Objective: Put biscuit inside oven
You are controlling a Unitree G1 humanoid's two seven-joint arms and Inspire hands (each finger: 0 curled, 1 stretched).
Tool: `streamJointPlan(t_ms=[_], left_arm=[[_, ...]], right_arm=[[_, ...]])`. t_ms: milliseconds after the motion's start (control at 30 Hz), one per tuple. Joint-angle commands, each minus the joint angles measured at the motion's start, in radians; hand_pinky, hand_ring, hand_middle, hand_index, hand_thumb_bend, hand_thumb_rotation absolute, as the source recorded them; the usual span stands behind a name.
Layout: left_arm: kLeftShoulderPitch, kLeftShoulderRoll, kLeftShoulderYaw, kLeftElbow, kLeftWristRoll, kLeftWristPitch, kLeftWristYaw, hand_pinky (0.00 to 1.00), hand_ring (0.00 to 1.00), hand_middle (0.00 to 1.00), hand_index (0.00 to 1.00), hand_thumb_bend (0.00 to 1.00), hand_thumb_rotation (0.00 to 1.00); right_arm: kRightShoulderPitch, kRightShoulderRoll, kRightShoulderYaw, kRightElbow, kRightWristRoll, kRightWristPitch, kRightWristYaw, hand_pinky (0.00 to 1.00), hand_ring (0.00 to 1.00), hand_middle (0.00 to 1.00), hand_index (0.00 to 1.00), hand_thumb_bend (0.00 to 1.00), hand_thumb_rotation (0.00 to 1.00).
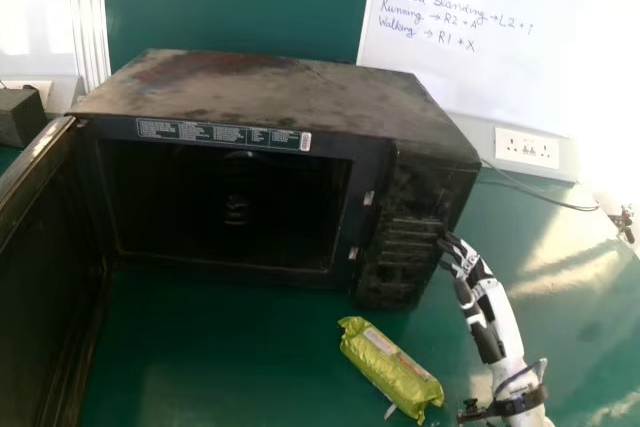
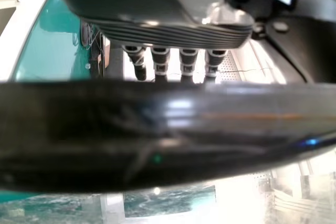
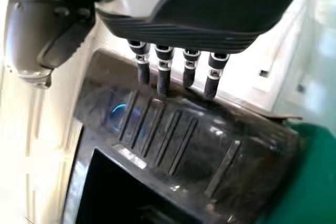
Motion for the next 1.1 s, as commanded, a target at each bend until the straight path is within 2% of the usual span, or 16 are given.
streamJointPlan(t_ms=[0, 133, 233, 433, 600, 733, 1067], left_arm=[[0.000, 0.004, 0.018, 0.005, -0.009, -0.009, -0.002, 0.94, 0.87, 0.90, 0.90, 1.00, 0.60], [0.005, 0.001, 0.014, -0.001, -0.020, -0.002, -0.004, 0.94, 0.85, 0.89, 0.91, 0.97, 0.64], [0.002, -0.001, 0.013, -0.002, -0.017, -0.006, -0.003, 0.95, 0.86, 0.89, 0.92, 0.99, 0.63], [0.001, 0.000, 0.018, 0.009, -0.010, -0.015, -0.008, 0.93, 0.86, 0.88, 0.87, 1.00, 0.68], [0.001, 0.004, 0.017, 0.014, -0.013, -0.014, -0.012, 0.91, 0.86, 0.89, 0.86, 1.00, 0.69], [0.003, 0.003, 0.015, 0.010, -0.021, -0.013, -0.016, 0.81, 0.83, 0.87, 0.86, 1.00, 0.72], [0.027, -0.007, 0.009, -0.022, -0.015, 0.006, 0.002, 0.80, 0.80, 0.85, 0.84, 1.00, 0.77]], right_arm=[[0.023, -0.025, 0.008, -0.044, -0.062, -0.040, -0.045, 0.91, 0.95, 0.94, 1.00, 0.85, 1.00], [0.051, -0.059, 0.008, -0.109, -0.225, -0.082, -0.144, 0.91, 0.95, 0.95, 1.00, 0.85, 0.98], [0.074, -0.086, 0.017, -0.170, -0.308, -0.059, -0.189, 0.90, 0.94, 0.94, 1.00, 0.85, 0.99], [0.127, -0.126, 0.029, -0.284, -0.477, 0.001, -0.280, 0.89, 0.94, 0.94, 1.00, 0.85, 0.99], [0.160, -0.174, 0.047, -0.361, -0.582, 0.048, -0.308, 0.91, 0.95, 0.94, 1.00, 0.85, 0.99], [0.170, -0.218, 0.061, -0.393, -0.665, 0.060, -0.348, 0.91, 0.95, 0.94, 0.99, 0.85, 0.97], [0.199, -0.334, 0.087, -0.486, -0.816, 0.132, -0.368, 0.94, 0.97, 0.96, 1.00, 0.86, 1.00]])
